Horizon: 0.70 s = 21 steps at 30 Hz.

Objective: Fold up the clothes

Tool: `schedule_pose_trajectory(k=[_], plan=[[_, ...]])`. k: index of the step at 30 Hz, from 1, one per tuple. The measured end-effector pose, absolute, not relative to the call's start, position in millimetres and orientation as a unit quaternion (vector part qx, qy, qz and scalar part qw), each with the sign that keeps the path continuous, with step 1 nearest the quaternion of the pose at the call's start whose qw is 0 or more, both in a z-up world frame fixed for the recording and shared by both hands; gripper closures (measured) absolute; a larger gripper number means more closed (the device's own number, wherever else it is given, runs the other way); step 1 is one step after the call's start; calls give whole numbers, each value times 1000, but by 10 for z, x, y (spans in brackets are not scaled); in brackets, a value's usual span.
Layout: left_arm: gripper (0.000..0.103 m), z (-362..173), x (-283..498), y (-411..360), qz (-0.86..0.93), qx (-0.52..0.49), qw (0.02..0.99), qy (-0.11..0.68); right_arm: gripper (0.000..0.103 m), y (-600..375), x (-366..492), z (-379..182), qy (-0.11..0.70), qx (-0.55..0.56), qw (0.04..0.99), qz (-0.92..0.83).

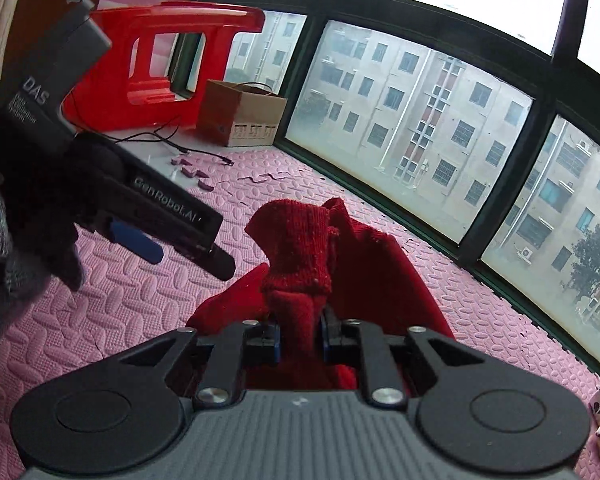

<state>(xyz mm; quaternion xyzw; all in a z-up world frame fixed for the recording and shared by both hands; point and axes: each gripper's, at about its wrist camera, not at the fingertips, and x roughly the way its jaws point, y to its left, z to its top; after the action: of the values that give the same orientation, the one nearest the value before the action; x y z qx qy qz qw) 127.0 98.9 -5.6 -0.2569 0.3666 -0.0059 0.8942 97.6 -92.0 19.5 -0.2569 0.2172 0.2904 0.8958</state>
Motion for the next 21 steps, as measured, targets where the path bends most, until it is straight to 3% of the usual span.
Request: schedule_pose_trajectory(k=[7,9,21], plan=[[22,117,1237,1113,2,-261,902,343,68,-853,865,140,237,-257,882,315],[22,167,1226,1116,0,-259,905,338,56,-872,794,186,236,-247,881,328],[22,476,1396,689,-75,-190,926,318,58,-1233,713,407,259,-142,892,341]])
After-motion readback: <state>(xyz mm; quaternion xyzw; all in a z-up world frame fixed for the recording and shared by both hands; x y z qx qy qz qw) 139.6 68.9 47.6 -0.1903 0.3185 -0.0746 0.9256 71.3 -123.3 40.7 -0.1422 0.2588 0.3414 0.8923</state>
